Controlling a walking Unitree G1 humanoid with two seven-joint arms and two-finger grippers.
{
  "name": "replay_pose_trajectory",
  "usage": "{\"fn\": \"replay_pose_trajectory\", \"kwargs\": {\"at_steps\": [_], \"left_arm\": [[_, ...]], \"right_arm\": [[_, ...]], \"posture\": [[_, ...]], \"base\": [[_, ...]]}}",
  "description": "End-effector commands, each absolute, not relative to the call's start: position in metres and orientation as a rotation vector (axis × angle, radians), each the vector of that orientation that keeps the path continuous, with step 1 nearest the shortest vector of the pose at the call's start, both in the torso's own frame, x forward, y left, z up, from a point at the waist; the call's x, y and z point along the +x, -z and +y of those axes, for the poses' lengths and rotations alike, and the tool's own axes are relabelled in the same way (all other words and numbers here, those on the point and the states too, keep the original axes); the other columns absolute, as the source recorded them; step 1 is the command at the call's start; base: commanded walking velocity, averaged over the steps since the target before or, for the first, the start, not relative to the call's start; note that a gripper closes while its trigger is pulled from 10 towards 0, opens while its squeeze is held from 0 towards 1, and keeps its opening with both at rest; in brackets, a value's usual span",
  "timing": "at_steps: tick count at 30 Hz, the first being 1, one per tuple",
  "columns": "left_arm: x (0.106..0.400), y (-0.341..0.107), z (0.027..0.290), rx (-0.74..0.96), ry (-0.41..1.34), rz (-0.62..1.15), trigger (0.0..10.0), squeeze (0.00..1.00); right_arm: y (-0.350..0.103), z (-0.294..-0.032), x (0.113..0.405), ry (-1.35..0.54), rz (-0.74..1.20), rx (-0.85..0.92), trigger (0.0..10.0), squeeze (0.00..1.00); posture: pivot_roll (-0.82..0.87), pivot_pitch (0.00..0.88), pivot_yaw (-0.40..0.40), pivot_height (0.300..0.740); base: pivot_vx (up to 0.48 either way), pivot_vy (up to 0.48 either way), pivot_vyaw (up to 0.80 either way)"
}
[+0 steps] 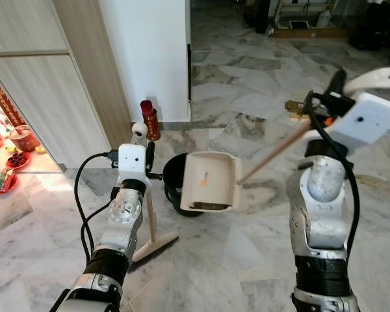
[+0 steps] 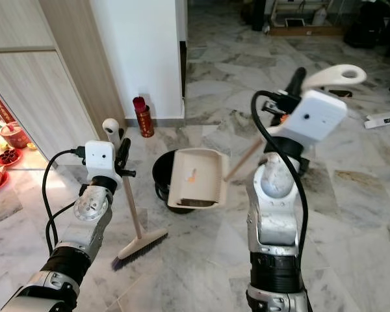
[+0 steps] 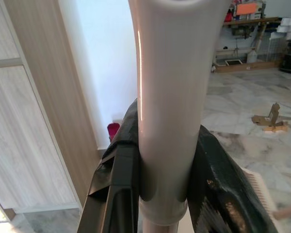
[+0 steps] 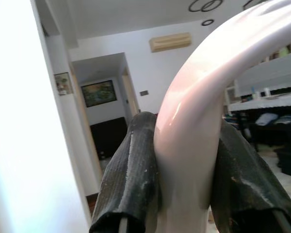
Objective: Sweep floor
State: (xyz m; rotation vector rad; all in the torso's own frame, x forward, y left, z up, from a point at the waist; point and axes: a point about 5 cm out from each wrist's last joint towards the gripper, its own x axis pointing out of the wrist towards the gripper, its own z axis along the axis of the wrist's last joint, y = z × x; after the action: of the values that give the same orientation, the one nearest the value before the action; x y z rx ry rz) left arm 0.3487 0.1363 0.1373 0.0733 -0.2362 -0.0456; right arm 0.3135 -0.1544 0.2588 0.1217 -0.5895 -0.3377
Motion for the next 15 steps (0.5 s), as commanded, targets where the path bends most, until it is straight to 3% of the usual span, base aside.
{"fn": "replay_pose_trajectory", "kwargs": {"at_steps": [1,15], "left_arm": [[0.3516,-0.1478,0.1362,0.089,0.044,-0.284,10.0,0.0],[0.3504,-0.1465,0.1351,0.088,0.044,-0.286,10.0,0.0]], "right_arm": [[-0.2765,-0.1474,0.3109,0.3,-0.683,0.145,10.0,0.0],[-0.2731,-0.1385,0.3122,0.208,-0.682,0.139,10.0,0.0]], "posture": [[-0.03,0.0,0.016,0.74],[-0.03,0.0,0.017,0.74]], "base": [[0.281,0.0,0.0],[0.289,0.0,0.0]]}}
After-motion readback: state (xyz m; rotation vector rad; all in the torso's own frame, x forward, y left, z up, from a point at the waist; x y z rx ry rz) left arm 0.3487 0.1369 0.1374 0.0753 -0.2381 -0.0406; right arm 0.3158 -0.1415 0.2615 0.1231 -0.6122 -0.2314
